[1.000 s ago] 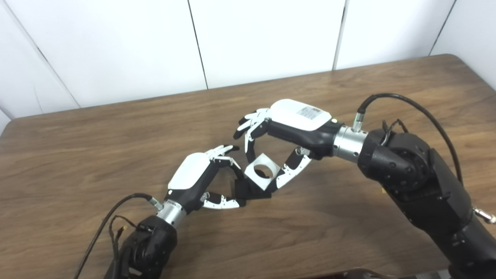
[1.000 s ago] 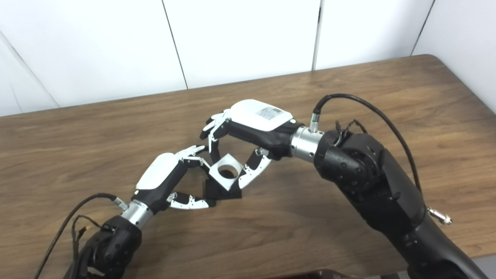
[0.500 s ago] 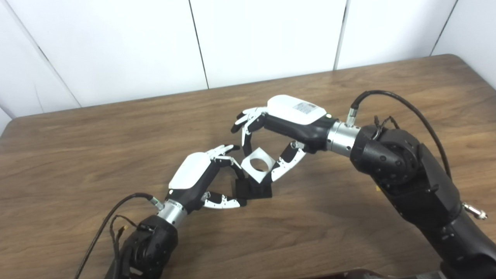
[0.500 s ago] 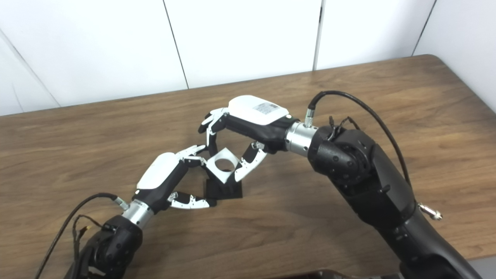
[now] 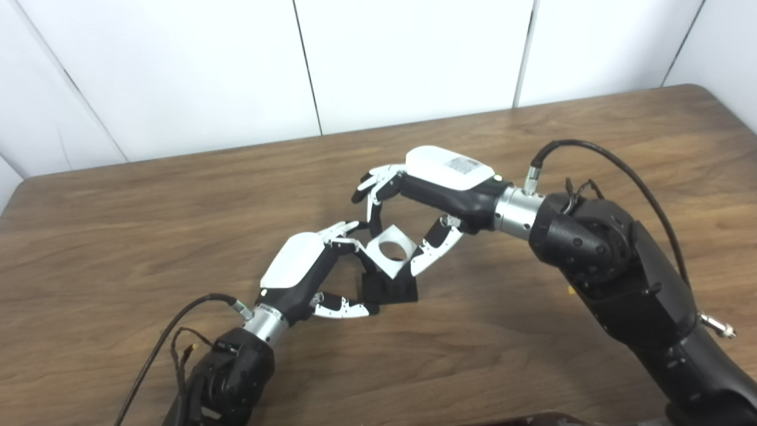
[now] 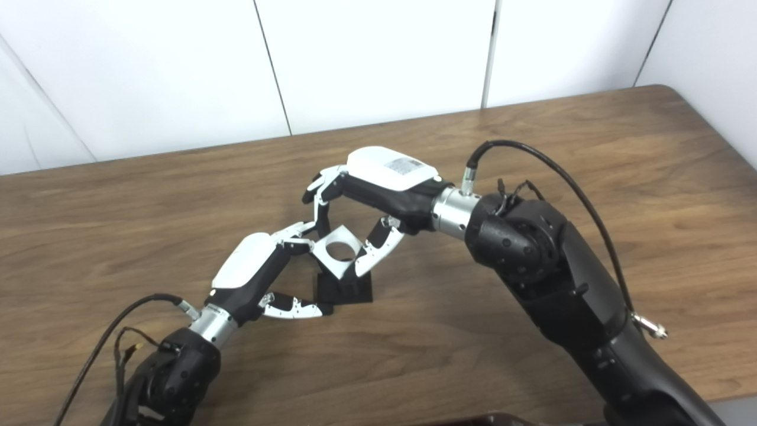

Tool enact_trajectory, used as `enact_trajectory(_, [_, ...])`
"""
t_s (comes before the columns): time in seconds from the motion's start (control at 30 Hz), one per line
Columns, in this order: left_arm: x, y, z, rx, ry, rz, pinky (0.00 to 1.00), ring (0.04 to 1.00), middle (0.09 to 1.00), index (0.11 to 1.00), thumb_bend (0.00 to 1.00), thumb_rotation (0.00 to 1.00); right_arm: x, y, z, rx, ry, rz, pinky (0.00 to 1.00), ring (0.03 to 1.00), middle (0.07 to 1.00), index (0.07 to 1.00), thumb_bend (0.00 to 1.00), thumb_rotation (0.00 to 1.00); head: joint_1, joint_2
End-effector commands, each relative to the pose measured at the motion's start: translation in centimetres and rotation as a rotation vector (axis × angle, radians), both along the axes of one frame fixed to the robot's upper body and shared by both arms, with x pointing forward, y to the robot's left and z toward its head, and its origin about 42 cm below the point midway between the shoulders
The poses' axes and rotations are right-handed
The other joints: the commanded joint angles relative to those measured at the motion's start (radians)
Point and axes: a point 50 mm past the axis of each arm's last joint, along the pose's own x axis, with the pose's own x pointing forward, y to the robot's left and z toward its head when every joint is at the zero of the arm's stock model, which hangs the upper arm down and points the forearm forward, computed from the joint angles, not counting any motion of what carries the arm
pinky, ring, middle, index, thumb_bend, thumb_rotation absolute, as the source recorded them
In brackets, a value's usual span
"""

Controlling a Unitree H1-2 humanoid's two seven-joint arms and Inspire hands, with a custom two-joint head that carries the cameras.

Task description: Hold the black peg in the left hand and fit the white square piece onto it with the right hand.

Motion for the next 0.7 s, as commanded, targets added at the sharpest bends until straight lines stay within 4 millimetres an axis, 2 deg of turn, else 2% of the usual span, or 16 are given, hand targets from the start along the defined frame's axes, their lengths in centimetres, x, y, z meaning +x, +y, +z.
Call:
enact_trajectory(0.0, [0.4, 0.3, 0.2, 0.052, -0.013, 0.015, 0.9, 0.932, 0.913, 0.49, 0.52, 0.08, 0.1, 0.3, 1.1, 0.027, -0.068, 0.015, 0.86, 0.893, 0.811, 0.481, 0.52, 0.14, -0.001, 0.001])
enact_trajectory(0.67, [0.4, 0.5, 0.3, 0.053, -0.01, 0.018, 0.91, 0.935, 0.914, 0.49, 0.52, 0.07, -0.2, -0.2, -0.9, 0.017, -0.025, 0.006, 0.89, 0.886, 0.807, 0.481, 0.52, 0.14, 0.004, 0.006])
